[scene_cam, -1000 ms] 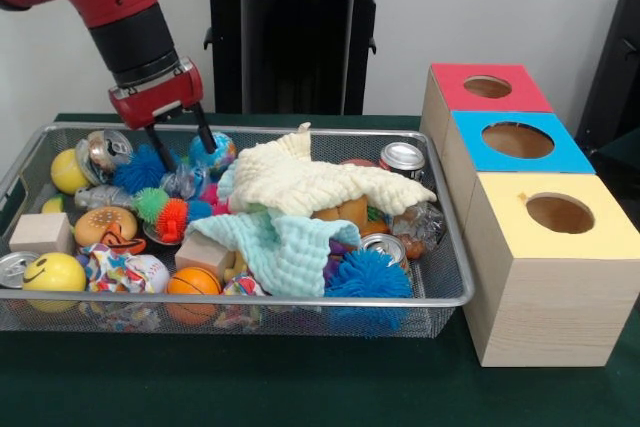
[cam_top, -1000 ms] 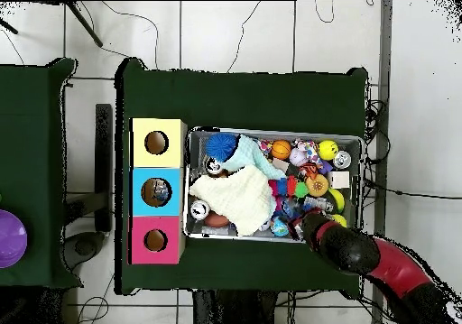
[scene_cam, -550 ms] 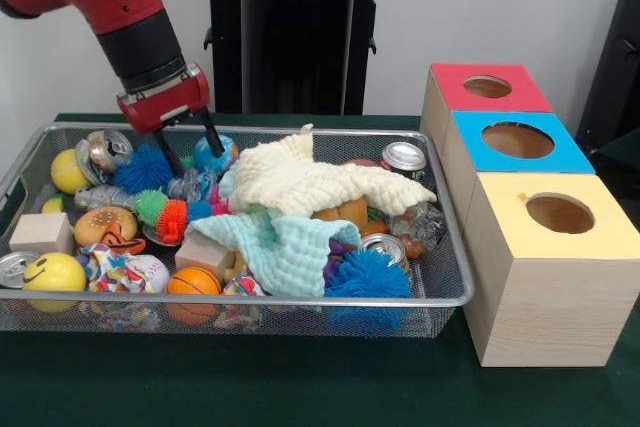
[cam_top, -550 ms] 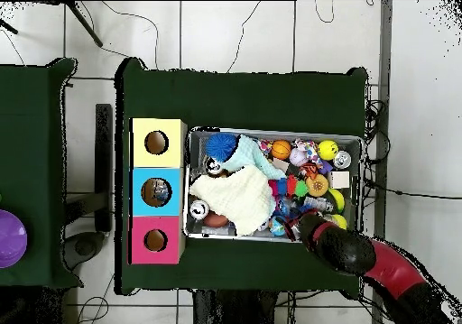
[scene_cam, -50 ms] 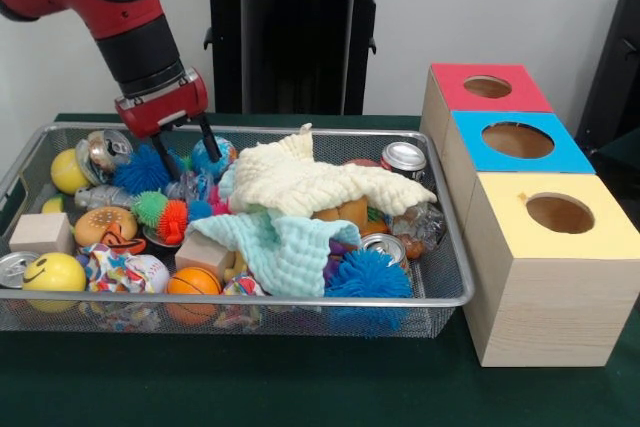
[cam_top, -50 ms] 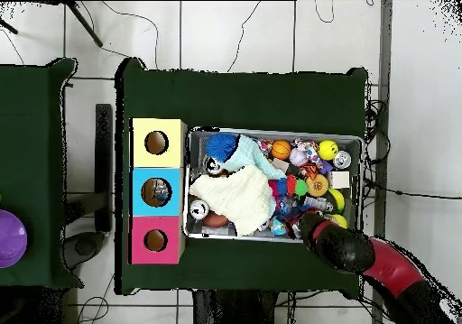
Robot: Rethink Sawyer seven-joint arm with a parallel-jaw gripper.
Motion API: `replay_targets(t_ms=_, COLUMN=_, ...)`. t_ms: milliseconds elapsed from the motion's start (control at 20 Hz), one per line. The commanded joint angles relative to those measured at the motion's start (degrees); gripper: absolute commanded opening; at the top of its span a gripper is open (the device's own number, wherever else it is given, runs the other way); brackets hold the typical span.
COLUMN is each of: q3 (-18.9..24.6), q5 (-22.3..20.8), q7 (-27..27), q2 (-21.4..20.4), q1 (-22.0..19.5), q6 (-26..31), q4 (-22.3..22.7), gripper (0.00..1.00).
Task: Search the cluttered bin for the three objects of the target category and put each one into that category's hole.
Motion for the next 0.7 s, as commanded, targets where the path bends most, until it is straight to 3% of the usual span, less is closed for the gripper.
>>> replay_targets(t_ms=50, q3=-2.5, q5=0.92, q7=8.23, q2=-3.4, q1=1.69, q6=3.38, q4=0.42, gripper=1.0)
replay_targets(t_ms=350, q3=-1.59, q5=2.94, q7=8.61, q2=-5.81, q1=0.26, q6=4.16, q4=2.31, gripper=1.0)
replay_targets(t_ms=600, q3=-1.81, q5=4.22, q7=8.68, q2=-11.82, q1=1.12, q6=5.82, q4=3.06, gripper=1.0)
replay_targets(t_ms=700, q3=-2.22, q5=4.18, q7=8.55, q2=-11.05, q1=1.05, q6=5.4, q4=2.7, gripper=1.0)
